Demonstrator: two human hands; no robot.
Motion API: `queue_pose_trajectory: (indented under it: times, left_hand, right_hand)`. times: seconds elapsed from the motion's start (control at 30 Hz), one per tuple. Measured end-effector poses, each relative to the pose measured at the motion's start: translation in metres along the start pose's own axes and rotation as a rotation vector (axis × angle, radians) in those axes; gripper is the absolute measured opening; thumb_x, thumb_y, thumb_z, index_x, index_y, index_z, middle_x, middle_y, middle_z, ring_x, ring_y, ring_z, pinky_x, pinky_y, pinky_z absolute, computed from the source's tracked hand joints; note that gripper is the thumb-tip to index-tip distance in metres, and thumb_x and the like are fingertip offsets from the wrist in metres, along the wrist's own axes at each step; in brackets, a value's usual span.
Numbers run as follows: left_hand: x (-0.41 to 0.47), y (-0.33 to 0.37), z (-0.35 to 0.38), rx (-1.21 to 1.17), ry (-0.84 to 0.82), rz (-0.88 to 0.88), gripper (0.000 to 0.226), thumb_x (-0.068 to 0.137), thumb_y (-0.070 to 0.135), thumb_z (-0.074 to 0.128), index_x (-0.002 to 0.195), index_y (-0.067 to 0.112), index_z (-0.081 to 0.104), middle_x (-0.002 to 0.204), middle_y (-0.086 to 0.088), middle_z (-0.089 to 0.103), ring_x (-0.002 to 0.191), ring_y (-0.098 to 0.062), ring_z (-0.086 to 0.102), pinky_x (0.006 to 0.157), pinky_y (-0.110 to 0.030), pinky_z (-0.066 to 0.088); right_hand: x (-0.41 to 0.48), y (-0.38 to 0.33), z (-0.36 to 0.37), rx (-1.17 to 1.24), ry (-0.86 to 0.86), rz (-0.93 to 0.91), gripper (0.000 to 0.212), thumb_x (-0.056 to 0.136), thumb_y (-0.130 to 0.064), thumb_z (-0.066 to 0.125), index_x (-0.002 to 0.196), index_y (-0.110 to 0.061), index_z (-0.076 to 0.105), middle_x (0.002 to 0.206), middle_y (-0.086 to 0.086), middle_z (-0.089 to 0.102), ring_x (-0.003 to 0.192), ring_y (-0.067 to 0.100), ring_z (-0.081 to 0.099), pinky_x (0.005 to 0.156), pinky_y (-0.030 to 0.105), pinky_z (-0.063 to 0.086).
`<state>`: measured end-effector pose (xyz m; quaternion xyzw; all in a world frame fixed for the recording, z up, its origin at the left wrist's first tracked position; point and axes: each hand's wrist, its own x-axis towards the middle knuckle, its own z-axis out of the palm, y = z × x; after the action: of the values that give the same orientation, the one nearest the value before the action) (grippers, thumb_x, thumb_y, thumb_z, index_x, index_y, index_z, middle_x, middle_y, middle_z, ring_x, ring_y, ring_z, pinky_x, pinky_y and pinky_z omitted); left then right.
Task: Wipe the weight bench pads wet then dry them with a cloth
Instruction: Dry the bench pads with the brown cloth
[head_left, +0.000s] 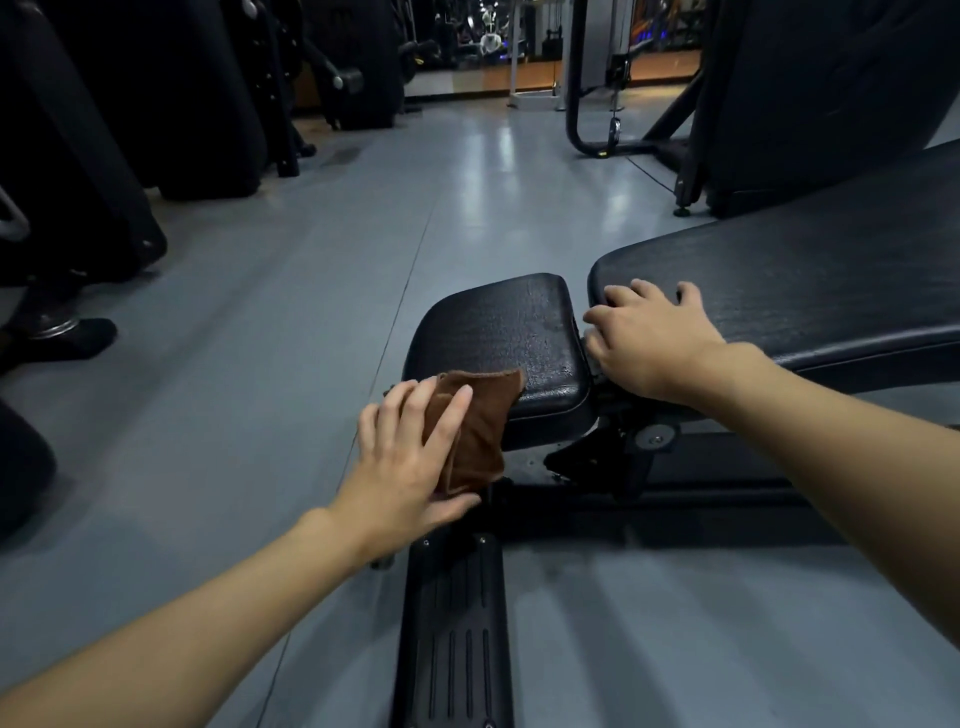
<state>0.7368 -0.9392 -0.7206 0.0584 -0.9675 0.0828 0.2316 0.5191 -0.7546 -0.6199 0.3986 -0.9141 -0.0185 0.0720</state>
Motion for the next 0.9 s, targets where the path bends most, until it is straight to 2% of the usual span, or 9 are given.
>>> queue_pose_trajectory:
  times: [0.1, 0.2, 0.3, 0.4, 0.5, 0.57, 0.67, 0.73, 0.9]
  left_hand:
    - [0.003, -0.002, 0.003, 0.098, 0.059, 0.003, 0.104, 0.070, 0.046, 0.081, 0.150, 0.009, 0.025, 0.140, -0.028, 0.043, 0.123, -0.047, 0.045, 0.095, -0.059, 0.035]
    - [0.007, 0.005, 0.007, 0.137, 0.130, -0.011, 0.101, 0.069, 0.036, 0.085, 0.148, 0.006, 0.029, 0.137, -0.029, 0.046, 0.118, -0.047, 0.048, 0.092, -0.059, 0.037]
    - [0.007, 0.012, 0.011, 0.150, 0.110, -0.055, 0.104, 0.064, 0.028, 0.088, 0.148, 0.007, 0.030, 0.136, -0.027, 0.046, 0.118, -0.045, 0.048, 0.091, -0.060, 0.038]
    - [0.015, 0.024, 0.001, 0.170, 0.165, -0.057, 0.091, 0.071, 0.022, 0.083, 0.146, 0.007, 0.035, 0.135, -0.025, 0.048, 0.115, -0.043, 0.050, 0.091, -0.060, 0.038]
    - [0.047, 0.056, -0.013, 0.104, 0.255, 0.161, 0.060, 0.086, 0.018, 0.067, 0.142, 0.012, 0.045, 0.131, -0.022, 0.054, 0.113, -0.039, 0.055, 0.092, -0.058, 0.038]
    - [0.069, 0.074, -0.020, 0.098, 0.245, 0.219, 0.052, 0.088, 0.018, 0.059, 0.139, 0.015, 0.051, 0.130, -0.019, 0.056, 0.112, -0.038, 0.055, 0.092, -0.056, 0.038]
    - [0.069, 0.067, -0.024, 0.070, 0.120, 0.214, 0.063, 0.086, 0.042, 0.060, 0.143, 0.017, 0.049, 0.135, -0.017, 0.052, 0.120, -0.037, 0.050, 0.095, -0.056, 0.036]
    - [0.054, 0.048, -0.024, 0.041, 0.077, 0.235, 0.069, 0.085, 0.050, 0.061, 0.145, 0.020, 0.046, 0.139, -0.016, 0.051, 0.126, -0.037, 0.047, 0.095, -0.055, 0.037]
    - [0.029, 0.009, -0.016, 0.012, 0.060, 0.172, 0.078, 0.076, 0.031, 0.075, 0.147, 0.016, 0.044, 0.138, -0.017, 0.050, 0.126, -0.040, 0.045, 0.091, -0.051, 0.041]
  right_hand:
    - [0.000, -0.004, -0.001, -0.030, -0.016, 0.006, 0.042, 0.101, -0.042, 0.026, 0.112, -0.021, 0.061, 0.135, 0.009, 0.046, 0.139, 0.036, 0.030, 0.107, 0.069, 0.017]
    - [-0.001, -0.002, 0.000, -0.015, 0.013, 0.003, 0.043, 0.101, -0.042, 0.026, 0.111, -0.021, 0.062, 0.134, 0.009, 0.048, 0.139, 0.036, 0.031, 0.107, 0.068, 0.018]
    - [-0.001, 0.001, 0.003, 0.010, 0.041, -0.011, 0.043, 0.101, -0.043, 0.025, 0.110, -0.022, 0.063, 0.132, 0.007, 0.050, 0.138, 0.035, 0.033, 0.109, 0.067, 0.017]
    - [0.001, 0.003, 0.005, 0.036, 0.077, -0.011, 0.044, 0.100, -0.042, 0.025, 0.105, -0.022, 0.064, 0.125, 0.005, 0.054, 0.131, 0.032, 0.039, 0.108, 0.066, 0.019]
    - [0.002, 0.002, 0.004, 0.075, 0.093, -0.005, 0.041, 0.100, -0.038, 0.026, 0.107, -0.022, 0.064, 0.128, 0.005, 0.056, 0.130, 0.030, 0.042, 0.108, 0.064, 0.019]
    - [-0.001, 0.002, -0.001, 0.188, 0.163, 0.011, 0.038, 0.101, -0.031, 0.029, 0.112, -0.019, 0.064, 0.127, 0.006, 0.061, 0.125, 0.030, 0.048, 0.110, 0.058, 0.022]
    - [-0.004, 0.012, -0.010, 0.472, 0.289, 0.102, 0.036, 0.099, -0.016, 0.037, 0.124, -0.013, 0.062, 0.121, 0.013, 0.067, 0.115, 0.034, 0.057, 0.101, 0.044, 0.041]
    - [-0.007, 0.018, -0.012, 0.554, 0.285, 0.132, 0.041, 0.094, -0.011, 0.039, 0.130, -0.013, 0.059, 0.124, 0.012, 0.066, 0.118, 0.033, 0.058, 0.099, 0.042, 0.047]
    - [-0.012, 0.008, -0.017, 0.465, 0.202, 0.060, 0.049, 0.088, -0.002, 0.040, 0.132, -0.014, 0.058, 0.124, 0.012, 0.067, 0.116, 0.034, 0.058, 0.101, 0.045, 0.044]
